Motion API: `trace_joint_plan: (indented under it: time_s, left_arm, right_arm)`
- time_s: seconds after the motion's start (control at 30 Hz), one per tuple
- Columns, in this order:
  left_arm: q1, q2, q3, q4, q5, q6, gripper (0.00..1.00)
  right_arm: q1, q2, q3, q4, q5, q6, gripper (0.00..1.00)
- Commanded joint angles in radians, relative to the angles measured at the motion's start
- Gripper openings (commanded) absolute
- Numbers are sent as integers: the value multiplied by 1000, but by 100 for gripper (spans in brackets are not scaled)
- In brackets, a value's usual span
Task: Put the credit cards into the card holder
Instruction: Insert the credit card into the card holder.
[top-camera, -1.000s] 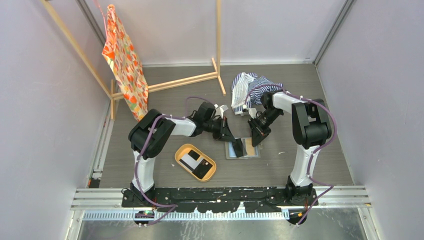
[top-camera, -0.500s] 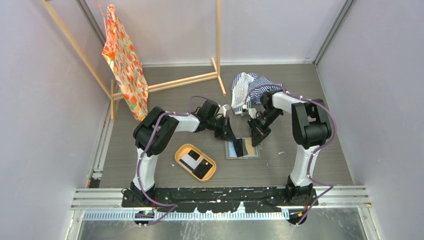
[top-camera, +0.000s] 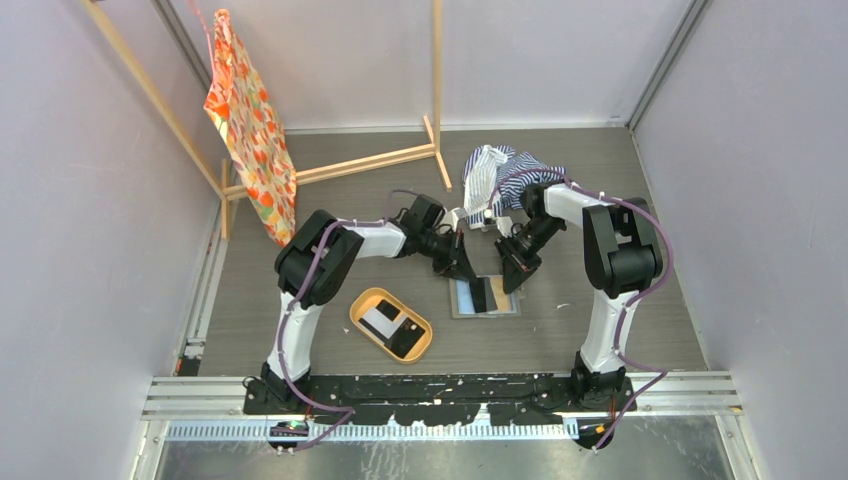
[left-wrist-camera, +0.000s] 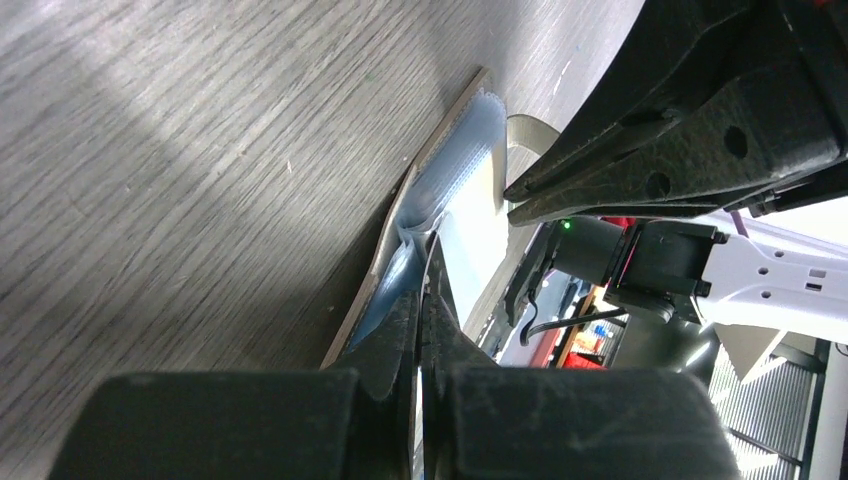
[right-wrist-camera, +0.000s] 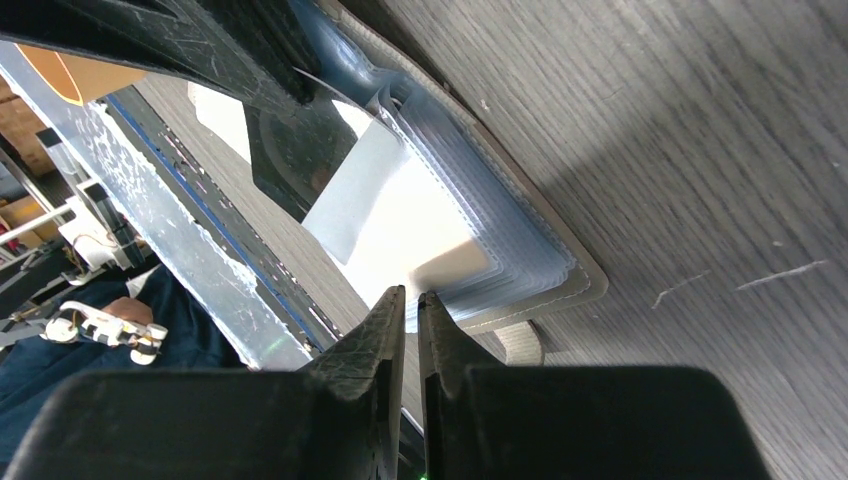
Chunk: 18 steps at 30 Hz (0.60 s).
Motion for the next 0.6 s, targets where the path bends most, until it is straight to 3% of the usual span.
trace_joint_plan:
  time_s: [0.0, 0.23, 0.47, 0.57]
  left_arm:
    - [-13, 34, 52, -57, -33, 25, 0]
    - [-17, 51, 85, -32, -77, -22, 1]
    - [-16, 17, 102, -2, -153, -37, 33]
    - [-13, -7, 138, -17, -181, -24, 41]
  right_arm:
    - [12, -24, 25, 9, -24, 3, 15]
    - [12, -37, 25, 9, -46, 3, 16]
    - [4, -50, 32, -6, -89, -10, 20]
    - [-2, -60, 34, -8, -101, -14, 20]
